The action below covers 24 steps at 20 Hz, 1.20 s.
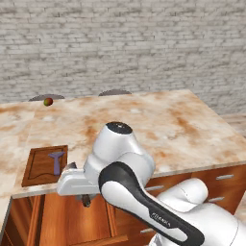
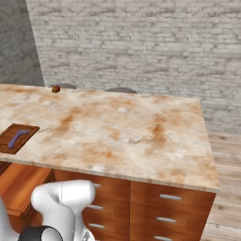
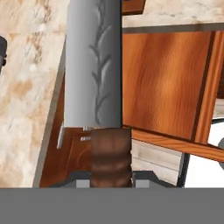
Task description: Open the drawer on the left and place the cutting tools on the cutting board.
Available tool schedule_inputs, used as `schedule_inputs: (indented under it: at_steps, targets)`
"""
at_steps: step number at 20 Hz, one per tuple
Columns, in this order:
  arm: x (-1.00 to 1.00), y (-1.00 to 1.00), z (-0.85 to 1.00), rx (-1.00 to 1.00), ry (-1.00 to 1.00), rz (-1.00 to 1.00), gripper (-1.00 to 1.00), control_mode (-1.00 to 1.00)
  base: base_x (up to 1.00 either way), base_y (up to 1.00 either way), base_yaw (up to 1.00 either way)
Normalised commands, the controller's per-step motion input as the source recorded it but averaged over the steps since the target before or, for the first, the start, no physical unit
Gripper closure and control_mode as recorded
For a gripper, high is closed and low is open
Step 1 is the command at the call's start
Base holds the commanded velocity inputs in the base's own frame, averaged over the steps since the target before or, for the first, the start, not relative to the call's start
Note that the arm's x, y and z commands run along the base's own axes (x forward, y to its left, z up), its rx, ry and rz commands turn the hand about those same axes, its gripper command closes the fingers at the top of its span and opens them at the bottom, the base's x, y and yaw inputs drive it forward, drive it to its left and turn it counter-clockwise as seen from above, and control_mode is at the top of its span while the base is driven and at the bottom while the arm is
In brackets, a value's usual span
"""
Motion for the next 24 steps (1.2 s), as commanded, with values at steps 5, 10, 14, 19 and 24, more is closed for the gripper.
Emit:
schedule_inputs:
  at_steps: [5,10,14,19,24]
  targets:
    - [0.35,-0.01,0.63,-0.02,-0.03,-0.11,1.00,-1.00,0.00,0.00,0.00]
    - [0.80,-0.09,0.21,-0.13,0.02,-0.23,1.00,-1.00,0.00,0.00,0.00]
    - [0.86,-0.02,0.03,-0.09,0.07,-0.25,1.00,-1.00,0.00,0.00,0.00]
    - [0.48,0.00,-0.05,0.00,0.07,-0.02,1.00,-1.00,0.00,0.00,0.00]
    - [0.76,0.00,-0.38,0.00,0.02,0.01,1.00,-1.00,0.00,0.00,0.00]
